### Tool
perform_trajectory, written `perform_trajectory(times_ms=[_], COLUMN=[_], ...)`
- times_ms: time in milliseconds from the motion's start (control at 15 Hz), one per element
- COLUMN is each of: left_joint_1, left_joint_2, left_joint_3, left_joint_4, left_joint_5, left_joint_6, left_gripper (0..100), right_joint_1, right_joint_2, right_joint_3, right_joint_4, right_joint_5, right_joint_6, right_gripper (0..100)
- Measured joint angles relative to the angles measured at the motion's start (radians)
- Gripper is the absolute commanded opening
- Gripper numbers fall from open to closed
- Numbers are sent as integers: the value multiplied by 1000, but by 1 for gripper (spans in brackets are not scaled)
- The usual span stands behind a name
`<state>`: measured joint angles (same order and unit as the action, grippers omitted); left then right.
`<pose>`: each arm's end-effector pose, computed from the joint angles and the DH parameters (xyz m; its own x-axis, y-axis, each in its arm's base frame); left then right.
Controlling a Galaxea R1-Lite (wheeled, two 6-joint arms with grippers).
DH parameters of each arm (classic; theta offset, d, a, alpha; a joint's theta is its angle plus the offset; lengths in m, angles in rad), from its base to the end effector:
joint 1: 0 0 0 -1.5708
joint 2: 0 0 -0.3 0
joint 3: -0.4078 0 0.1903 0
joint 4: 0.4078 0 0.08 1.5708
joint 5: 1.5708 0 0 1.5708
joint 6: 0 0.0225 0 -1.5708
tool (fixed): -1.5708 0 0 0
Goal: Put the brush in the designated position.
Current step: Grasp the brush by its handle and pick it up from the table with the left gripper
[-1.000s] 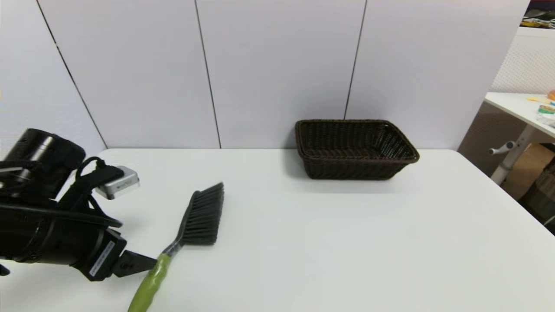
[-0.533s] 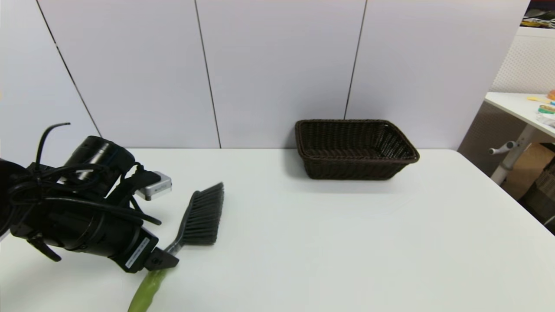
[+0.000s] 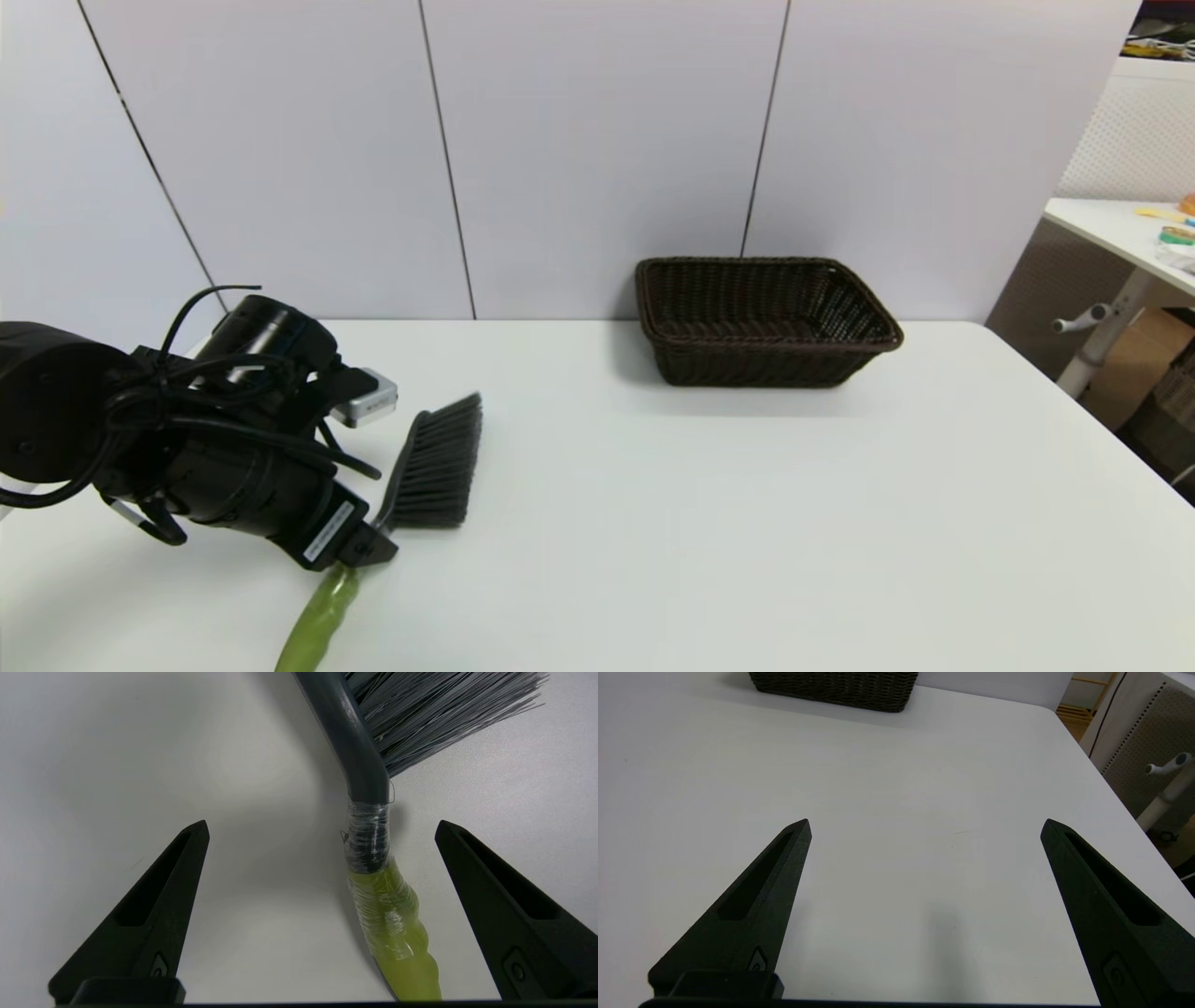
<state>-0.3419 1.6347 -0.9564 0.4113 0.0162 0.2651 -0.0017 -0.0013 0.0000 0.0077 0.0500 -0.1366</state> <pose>0.2356 -0.0835 0.1577 0.4414 -0.1399 -0.8863 0.5355 0.8336 0.1351 -0.0229 0.0012 0.0747 0.9988 0.0483 -0.0064 -0.0487 0.9895 -0.1359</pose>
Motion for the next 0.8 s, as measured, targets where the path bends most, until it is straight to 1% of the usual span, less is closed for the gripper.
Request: perform_trajectory(times_ms=[800], left_joint_1=[-1], left_joint_2=[51], left_joint_3=[-2], left_joint_4=[-29], left_joint_5=[1], left_joint_6=[-19], left_gripper=[100], right_joint_1=[0], right_joint_2=[0], right_joint_3=[0], right_joint_4=[0], right_joint_5=[0], right_joint_6=[0], right_gripper=[100])
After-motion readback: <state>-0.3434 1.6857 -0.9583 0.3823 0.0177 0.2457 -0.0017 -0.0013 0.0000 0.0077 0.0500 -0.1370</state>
